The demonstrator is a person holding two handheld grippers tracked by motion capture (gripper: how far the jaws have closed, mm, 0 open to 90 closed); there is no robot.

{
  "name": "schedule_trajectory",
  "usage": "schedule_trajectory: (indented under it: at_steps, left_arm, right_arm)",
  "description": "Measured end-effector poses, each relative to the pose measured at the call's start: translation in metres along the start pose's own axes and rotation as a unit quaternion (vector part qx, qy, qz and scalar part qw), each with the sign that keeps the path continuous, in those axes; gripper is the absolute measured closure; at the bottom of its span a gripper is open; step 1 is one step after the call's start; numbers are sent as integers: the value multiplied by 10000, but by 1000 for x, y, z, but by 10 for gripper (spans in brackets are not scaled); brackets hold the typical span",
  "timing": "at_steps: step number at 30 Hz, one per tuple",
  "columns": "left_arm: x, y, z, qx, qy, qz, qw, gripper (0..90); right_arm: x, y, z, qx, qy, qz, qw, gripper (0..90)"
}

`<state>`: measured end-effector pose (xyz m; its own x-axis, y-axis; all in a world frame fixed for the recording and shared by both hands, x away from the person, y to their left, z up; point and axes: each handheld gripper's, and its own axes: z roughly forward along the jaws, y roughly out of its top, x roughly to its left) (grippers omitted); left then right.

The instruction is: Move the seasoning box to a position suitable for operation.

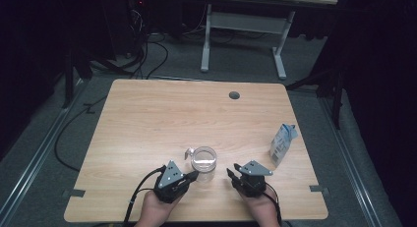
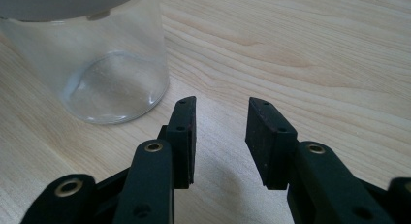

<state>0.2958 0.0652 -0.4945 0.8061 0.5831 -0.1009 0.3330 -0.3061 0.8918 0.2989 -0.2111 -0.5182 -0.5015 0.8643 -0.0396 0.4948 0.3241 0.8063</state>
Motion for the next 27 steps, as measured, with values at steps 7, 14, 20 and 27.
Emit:
schedule_trajectory:
  at_steps: [7,14,20,27]
  left_arm:
    - [-2,1,2,-26,-45,-7,10000,887]
    - [2,-2,-8,-60,22,25,10000,884]
    - [20,-5,-22,-122,293,-217,9993,884]
    - [37,9,-28,-215,485,-406,9978,881]
  right_arm:
    - [0,0,-1,-29,-21,43,10000,639]
    - [0,4,-4,-156,-10,114,9998,640]
    - [7,17,-8,-336,21,48,9994,693]
    - [12,40,-3,-436,-23,-8,9990,733]
